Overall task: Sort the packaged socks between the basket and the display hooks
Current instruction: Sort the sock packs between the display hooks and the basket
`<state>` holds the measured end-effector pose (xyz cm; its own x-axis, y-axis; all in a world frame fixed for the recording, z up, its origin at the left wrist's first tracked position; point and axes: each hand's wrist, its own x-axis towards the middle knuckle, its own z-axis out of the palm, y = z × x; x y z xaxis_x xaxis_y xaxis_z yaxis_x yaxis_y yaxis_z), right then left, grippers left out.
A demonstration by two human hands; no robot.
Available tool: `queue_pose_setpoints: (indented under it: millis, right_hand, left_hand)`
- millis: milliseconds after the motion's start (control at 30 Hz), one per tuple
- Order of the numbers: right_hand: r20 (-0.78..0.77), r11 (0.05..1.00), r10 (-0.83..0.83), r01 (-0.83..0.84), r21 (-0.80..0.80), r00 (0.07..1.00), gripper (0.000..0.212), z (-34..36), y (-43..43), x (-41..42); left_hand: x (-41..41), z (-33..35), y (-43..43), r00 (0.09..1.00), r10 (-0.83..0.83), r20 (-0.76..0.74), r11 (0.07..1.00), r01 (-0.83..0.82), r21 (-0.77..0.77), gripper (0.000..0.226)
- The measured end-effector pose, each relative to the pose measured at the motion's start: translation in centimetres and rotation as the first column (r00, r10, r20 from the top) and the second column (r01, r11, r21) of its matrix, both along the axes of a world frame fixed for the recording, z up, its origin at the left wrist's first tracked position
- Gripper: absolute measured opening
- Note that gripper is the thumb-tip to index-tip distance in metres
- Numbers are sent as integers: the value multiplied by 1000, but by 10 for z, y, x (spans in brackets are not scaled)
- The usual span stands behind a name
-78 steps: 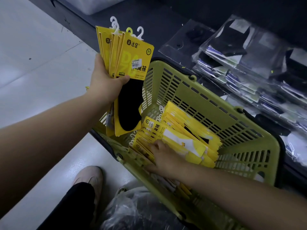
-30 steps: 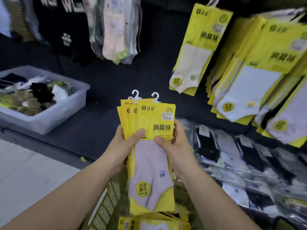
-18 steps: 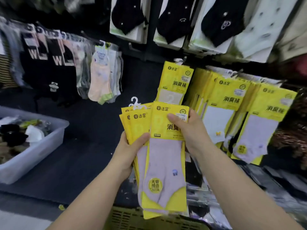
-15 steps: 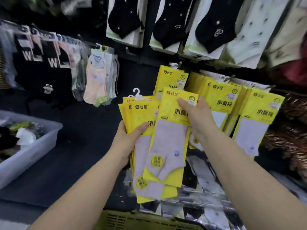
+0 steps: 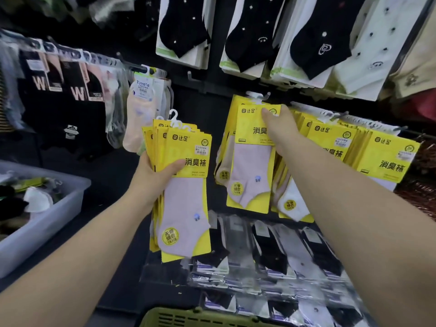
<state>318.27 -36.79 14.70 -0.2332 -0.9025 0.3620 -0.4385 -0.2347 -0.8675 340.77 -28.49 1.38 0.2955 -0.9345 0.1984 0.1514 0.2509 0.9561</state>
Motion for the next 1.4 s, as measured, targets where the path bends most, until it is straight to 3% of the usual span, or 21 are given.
queue_pose_setpoints:
  millis: [100,167,200,300,367,433,533,700,867,967,1067,1167,1233,1400]
  right_hand:
    - [25,993,-114,113,19,993,57,-5,4,1]
    - [-69,968,-249,249,-17,966,63,-14,17,0]
    - [-109,969,-242,234,-76,964,63,-20,25,1]
    - [-83,988,124,-131,-83,989,50,-37,58,15]
    - [-52,962,265,-268,-49,963,46,-47,73,22]
    - [-77,960,260,-266,-82,962,37,-53,77,21]
    - [-29,947,313,-314,-72,949,28,-54,80,10]
    - [163,910,412,-415,-15,897,34,-50,78,-8]
    - [115,876,481,-482,-16,869,49,-37,75,-25]
    - [67,912,409,-405,-65,910,23,-36,75,-21]
    - [125,953,302,-296,-68,945,6,-38,70,-11]
    - [270,963,268,-265,-48,925,0,-31,61,-8]
    - [329,972,233,-224,-66,915,8,-23,52,-11]
    - [263,978,143,-94,-188,954,20,5,26,-12]
  left_hand:
    - [-5,2,-3,999,-53,-2,999,53,6,89]
    - [-14,7,-4,996,-86,-29,996,86,-9,90]
    - [-19,9,-4,994,-98,-45,995,98,-14,90]
    - [-33,13,-4,985,-145,-91,989,143,-24,86]
    - [-43,12,-3,976,-188,-111,982,186,-33,77]
    - [-52,10,-3,964,-231,-129,973,227,-44,70]
    - [-59,7,-3,950,-283,-133,959,279,-50,77]
    - [-67,0,-3,935,-283,-214,959,279,-48,73]
    - [-72,-1,-4,948,-274,-160,962,271,-37,67]
    - [-74,0,-9,965,-242,-96,970,240,-38,68]
    - [-77,1,-14,970,-234,-65,972,232,-39,68]
    - [-72,-1,-18,980,-186,-71,983,185,-21,65]
    - [-63,-2,-21,987,-141,-81,990,141,-12,65]
    - [-33,-8,-26,995,-45,-89,999,44,-5,56]
